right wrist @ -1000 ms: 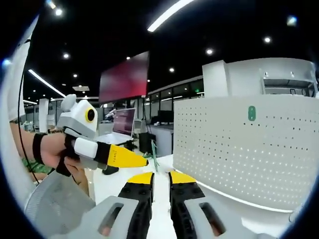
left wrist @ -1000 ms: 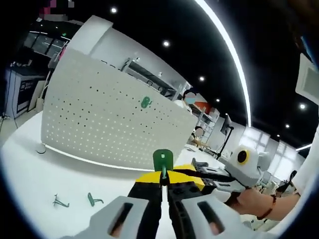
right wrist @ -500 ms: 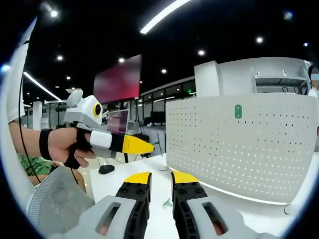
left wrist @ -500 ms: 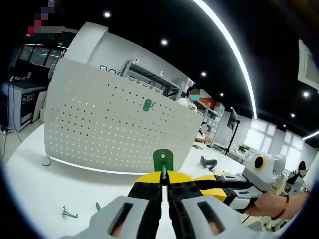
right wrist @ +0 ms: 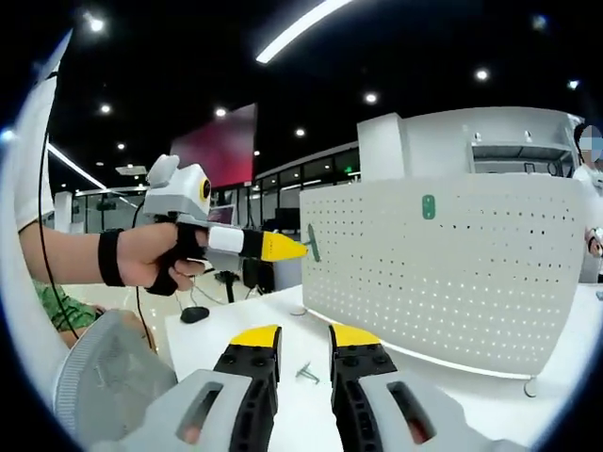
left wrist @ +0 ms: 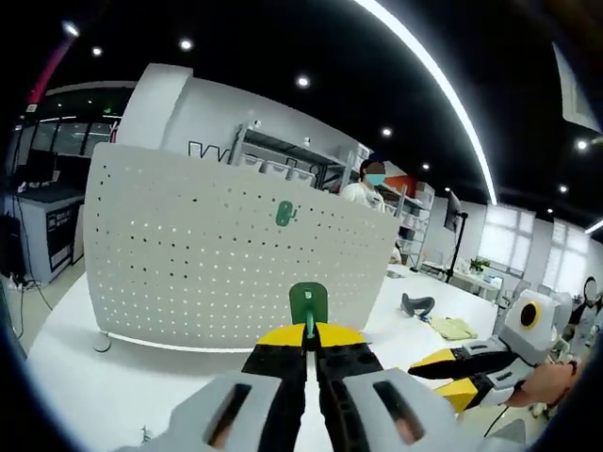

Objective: Insert the hook assembly into the mounting plate slot until the hook locks in place.

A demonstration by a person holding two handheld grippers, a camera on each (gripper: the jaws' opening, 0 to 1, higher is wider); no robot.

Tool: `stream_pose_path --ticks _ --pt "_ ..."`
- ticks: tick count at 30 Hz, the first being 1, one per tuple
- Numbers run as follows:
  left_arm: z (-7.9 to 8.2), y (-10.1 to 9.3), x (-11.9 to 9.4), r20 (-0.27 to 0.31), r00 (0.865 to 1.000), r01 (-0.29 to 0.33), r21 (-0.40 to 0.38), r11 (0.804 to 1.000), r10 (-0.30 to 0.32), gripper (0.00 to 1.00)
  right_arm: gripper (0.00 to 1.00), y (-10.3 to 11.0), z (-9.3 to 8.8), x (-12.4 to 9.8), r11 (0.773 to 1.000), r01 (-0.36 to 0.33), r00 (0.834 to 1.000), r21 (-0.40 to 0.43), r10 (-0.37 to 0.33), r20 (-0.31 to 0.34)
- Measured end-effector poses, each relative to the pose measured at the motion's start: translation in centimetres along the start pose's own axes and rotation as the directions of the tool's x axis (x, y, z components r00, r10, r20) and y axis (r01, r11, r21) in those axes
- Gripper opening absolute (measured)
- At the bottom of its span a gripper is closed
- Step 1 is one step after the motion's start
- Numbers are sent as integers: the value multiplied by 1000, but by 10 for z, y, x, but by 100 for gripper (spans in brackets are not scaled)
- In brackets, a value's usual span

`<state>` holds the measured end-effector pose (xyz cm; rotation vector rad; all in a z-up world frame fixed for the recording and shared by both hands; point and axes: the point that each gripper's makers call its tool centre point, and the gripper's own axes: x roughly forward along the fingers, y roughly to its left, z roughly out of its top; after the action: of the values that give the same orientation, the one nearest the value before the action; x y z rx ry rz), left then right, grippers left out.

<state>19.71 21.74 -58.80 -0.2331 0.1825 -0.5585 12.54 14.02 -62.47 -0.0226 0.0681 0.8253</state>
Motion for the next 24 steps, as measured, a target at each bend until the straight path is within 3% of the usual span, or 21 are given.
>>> stream_pose_path --ticks 10,24 --pt "17 1 18 34 999 -19 17 1000 18 2 19 -4 1 -7 1000 19 1000 17 -19 12" --pt "21 19 36 9 996 -84 47 995 83 2 20 -6 0 -14 999 22 999 50 -24 31"
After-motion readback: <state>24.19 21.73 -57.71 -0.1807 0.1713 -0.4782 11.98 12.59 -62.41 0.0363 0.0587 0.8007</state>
